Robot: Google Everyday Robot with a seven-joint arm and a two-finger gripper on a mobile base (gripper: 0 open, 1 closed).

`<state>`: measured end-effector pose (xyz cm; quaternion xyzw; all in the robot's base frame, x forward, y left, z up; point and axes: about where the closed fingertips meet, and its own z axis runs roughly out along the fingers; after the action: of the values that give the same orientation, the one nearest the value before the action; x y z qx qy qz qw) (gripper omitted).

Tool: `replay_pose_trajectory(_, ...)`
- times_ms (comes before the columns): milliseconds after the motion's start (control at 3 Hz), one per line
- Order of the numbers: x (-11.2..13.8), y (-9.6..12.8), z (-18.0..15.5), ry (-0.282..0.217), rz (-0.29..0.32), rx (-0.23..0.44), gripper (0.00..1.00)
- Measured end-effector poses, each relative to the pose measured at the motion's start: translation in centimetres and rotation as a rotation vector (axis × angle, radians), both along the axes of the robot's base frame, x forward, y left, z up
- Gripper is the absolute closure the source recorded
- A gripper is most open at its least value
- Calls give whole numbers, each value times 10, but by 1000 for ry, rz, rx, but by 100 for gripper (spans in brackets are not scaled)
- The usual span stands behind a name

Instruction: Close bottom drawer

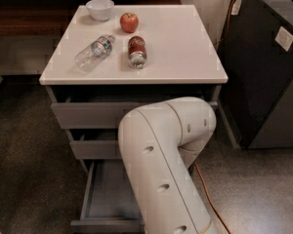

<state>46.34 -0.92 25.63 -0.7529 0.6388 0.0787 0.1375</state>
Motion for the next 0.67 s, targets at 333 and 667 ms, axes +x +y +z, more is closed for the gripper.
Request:
replay_pose_trajectory(333,-11,8,-25,17,-4,10,0)
replay_pose_trajectory(667,-18,17,-43,22,-4,37,0)
